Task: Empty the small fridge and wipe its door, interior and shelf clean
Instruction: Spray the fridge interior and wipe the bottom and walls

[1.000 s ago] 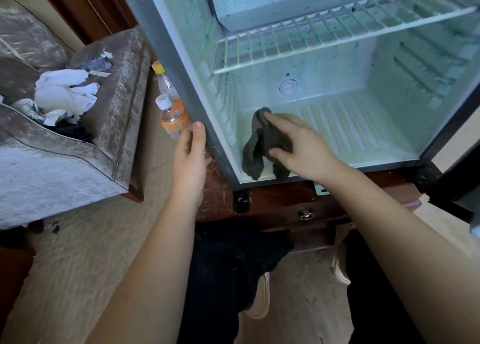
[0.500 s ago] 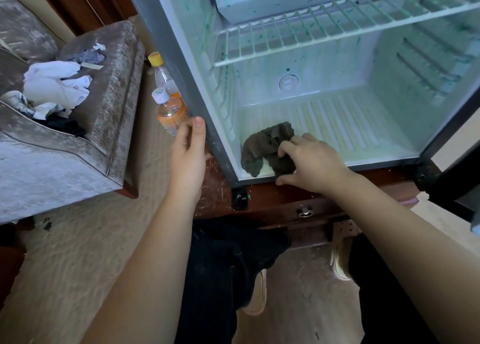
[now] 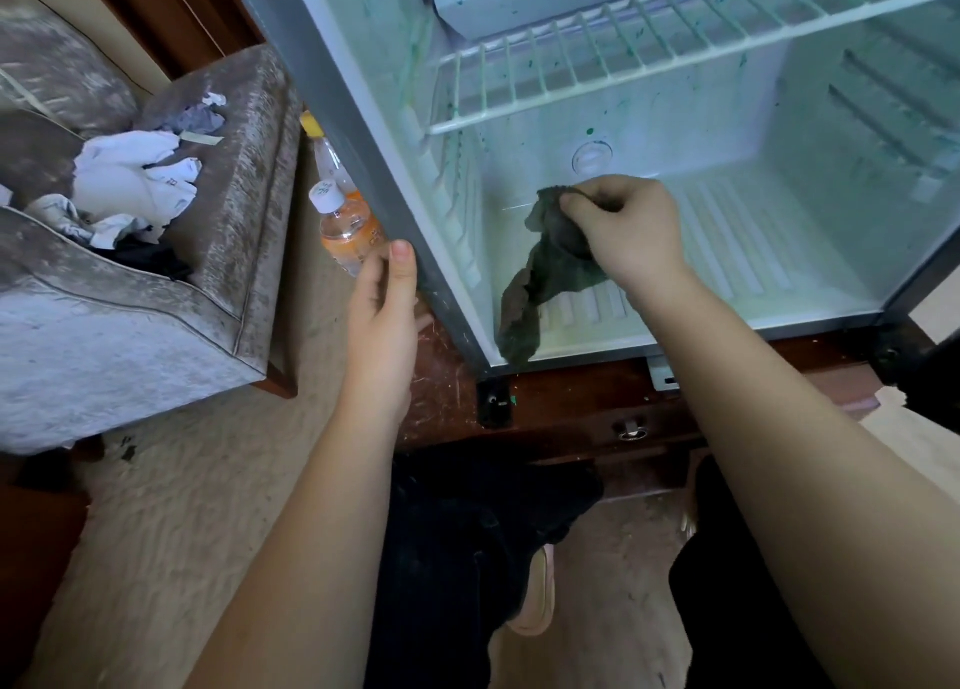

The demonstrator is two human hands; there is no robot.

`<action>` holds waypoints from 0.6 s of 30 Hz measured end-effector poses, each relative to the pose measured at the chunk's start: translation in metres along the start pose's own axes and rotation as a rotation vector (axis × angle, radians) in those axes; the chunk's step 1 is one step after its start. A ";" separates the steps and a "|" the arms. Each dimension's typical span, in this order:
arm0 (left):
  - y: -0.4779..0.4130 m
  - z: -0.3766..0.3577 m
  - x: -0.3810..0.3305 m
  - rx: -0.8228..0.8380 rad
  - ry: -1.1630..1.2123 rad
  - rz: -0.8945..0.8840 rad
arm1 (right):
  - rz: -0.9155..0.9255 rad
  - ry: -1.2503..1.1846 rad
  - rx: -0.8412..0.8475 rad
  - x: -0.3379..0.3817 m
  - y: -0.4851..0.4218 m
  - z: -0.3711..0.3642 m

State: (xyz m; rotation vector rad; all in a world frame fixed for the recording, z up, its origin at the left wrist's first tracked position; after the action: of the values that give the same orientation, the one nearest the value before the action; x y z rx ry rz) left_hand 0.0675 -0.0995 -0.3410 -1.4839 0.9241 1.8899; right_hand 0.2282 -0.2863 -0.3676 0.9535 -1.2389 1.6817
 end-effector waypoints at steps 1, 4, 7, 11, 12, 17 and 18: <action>-0.001 0.000 0.001 -0.003 -0.006 -0.006 | -0.108 -0.129 -0.064 -0.012 -0.003 -0.008; -0.006 0.001 0.000 -0.026 -0.024 -0.041 | -0.438 -0.561 -0.241 -0.046 -0.005 -0.048; -0.010 0.003 -0.004 -0.062 -0.061 -0.103 | -0.470 -0.709 -0.293 -0.049 -0.022 -0.085; -0.015 0.010 -0.006 -0.098 -0.137 -0.195 | -0.128 -0.676 -0.246 0.007 -0.044 -0.109; -0.017 0.012 -0.006 -0.103 -0.146 -0.200 | -0.065 -0.634 -0.189 0.017 -0.044 -0.114; -0.016 0.009 -0.005 -0.089 -0.168 -0.188 | -0.088 -0.558 0.079 -0.008 -0.052 -0.129; -0.015 0.008 -0.004 -0.088 -0.168 -0.179 | -0.109 -0.548 0.115 -0.012 -0.049 -0.131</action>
State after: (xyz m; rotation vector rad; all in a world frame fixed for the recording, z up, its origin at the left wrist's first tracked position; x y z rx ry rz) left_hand 0.0757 -0.0838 -0.3381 -1.3837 0.6176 1.9089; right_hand 0.2644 -0.1528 -0.3919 1.5955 -1.4105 1.4629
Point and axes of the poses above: each hand's wrist, its own y-axis away from the middle knuckle, its own z-axis out of the back of the hand, x = y × z, the point moved 10 cm from there along -y, towards the middle knuckle, and after that the axes turned 15 degrees about z, right-handed, at the moved point
